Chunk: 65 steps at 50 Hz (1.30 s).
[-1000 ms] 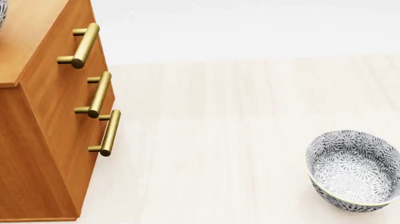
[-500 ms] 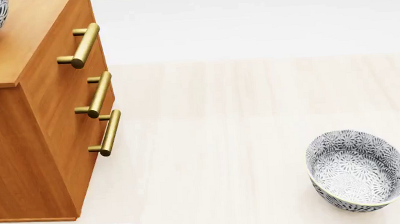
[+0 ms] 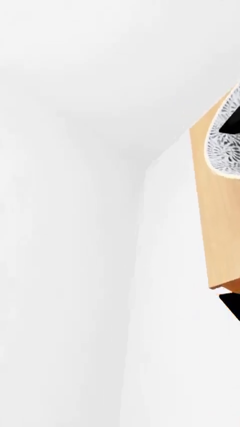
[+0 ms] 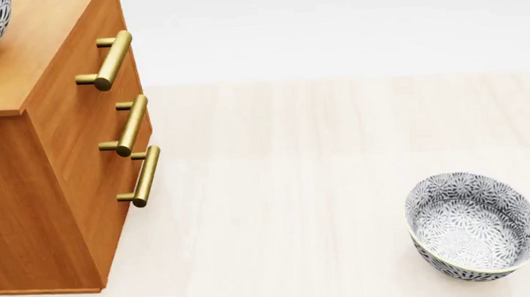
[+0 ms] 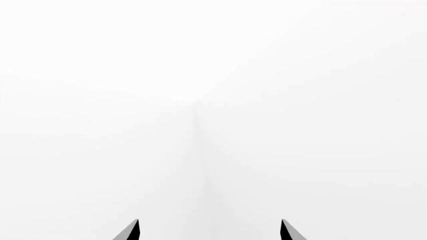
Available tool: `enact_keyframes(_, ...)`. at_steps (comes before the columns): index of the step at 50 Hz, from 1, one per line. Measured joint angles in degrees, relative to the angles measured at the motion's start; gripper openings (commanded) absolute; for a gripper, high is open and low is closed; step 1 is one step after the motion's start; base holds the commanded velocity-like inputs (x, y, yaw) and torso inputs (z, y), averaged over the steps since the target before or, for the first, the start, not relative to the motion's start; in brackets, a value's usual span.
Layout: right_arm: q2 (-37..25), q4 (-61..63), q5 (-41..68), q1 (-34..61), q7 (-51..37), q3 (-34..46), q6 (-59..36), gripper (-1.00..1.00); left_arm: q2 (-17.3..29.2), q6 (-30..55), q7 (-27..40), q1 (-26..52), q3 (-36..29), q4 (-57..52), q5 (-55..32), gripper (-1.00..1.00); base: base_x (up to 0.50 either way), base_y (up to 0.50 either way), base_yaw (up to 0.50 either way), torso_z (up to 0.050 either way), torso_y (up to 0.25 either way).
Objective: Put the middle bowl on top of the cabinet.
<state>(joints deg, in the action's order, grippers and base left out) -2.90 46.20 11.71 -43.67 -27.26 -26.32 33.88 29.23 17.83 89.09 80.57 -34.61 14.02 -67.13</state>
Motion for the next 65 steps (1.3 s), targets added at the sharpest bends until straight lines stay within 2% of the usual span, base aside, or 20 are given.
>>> enact_keyframes(12,0.1,-0.2,0.4,0.1,0.4,-0.4,0.1,1.0,3.7,0.1,-4.5,-4.5,-0.1,-12.8,5.5,1.0,0.0,0.0,0.0,0.0,0.0)
enact_keyframes(26,0.2,-0.1,0.5,0.1,0.6,-0.6,0.1,1.0,6.4,-2.8,-16.5,-7.8,-4.1,-22.5,11.2,1.0,0.0,0.0,0.0,0.0,0.0)
enact_keyframes(40,0.4,-0.1,0.5,-0.2,1.0,-0.7,0.3,1.0,7.7,-10.5,-25.7,-13.2,-8.8,-28.3,20.5,1.0,0.0,0.0,0.0,0.0,0.0)
enact_keyframes(65,2.4,0.0,2.5,-1.1,3.9,-2.8,1.4,1.0,8.2,-29.8,-29.5,-30.8,-14.0,-25.0,37.9,1.0,0.0,0.0,0.0,0.0,0.0)
